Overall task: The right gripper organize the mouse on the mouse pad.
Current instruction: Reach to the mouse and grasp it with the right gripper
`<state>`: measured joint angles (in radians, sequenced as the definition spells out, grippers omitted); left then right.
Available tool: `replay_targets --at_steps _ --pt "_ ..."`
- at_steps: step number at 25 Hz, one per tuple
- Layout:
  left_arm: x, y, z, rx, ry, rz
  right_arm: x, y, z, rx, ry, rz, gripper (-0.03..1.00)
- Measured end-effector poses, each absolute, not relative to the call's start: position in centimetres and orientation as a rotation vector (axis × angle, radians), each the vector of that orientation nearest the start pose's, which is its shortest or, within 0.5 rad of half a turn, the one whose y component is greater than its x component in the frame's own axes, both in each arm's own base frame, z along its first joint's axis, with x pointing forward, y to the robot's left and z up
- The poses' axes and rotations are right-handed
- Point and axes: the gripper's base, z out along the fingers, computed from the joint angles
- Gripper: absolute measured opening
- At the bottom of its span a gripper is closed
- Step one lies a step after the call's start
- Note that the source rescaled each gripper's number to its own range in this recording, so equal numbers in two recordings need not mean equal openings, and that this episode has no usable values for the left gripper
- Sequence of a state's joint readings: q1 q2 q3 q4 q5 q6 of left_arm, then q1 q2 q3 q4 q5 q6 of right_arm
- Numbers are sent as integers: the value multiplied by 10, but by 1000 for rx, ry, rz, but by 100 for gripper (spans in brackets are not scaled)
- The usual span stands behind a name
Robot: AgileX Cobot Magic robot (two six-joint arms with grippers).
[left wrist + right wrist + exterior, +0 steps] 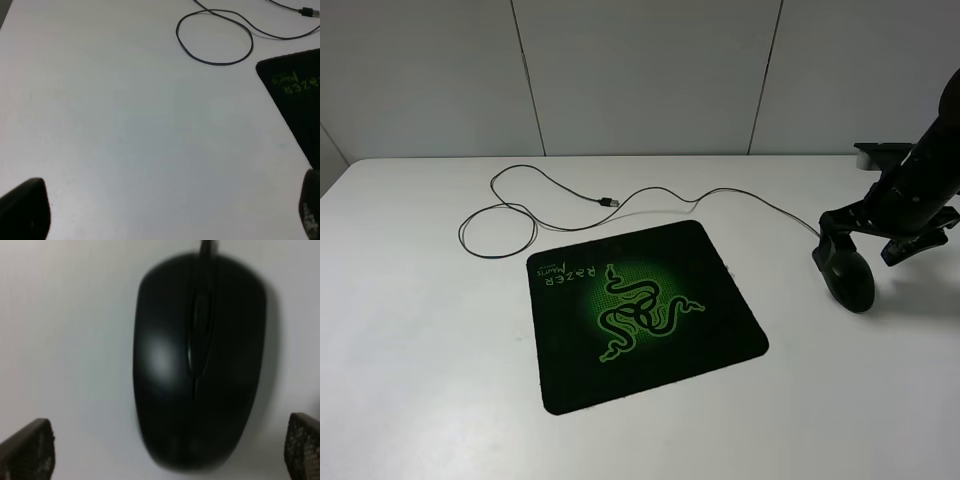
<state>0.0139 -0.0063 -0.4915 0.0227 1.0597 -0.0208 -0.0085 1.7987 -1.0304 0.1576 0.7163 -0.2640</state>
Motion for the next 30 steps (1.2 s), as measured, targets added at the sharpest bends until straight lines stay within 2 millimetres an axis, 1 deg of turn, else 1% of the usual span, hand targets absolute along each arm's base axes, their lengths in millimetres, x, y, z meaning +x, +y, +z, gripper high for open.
replay_targets --at_steps 5,10,14,24,30 --pt "-5 2 275 -36 2045 23 330 5 157 -228 2916 105 100" --pt "-5 2 275 -36 2045 23 334 5 138 -232 2953 108 100" --pt "-5 2 275 -36 2045 23 335 5 129 -235 2966 107 100" --pt "-5 2 275 -36 2045 23 338 4 115 -247 2978 99 100" --pt "-5 2 275 -36 2045 23 339 4 115 -253 2967 90 100"
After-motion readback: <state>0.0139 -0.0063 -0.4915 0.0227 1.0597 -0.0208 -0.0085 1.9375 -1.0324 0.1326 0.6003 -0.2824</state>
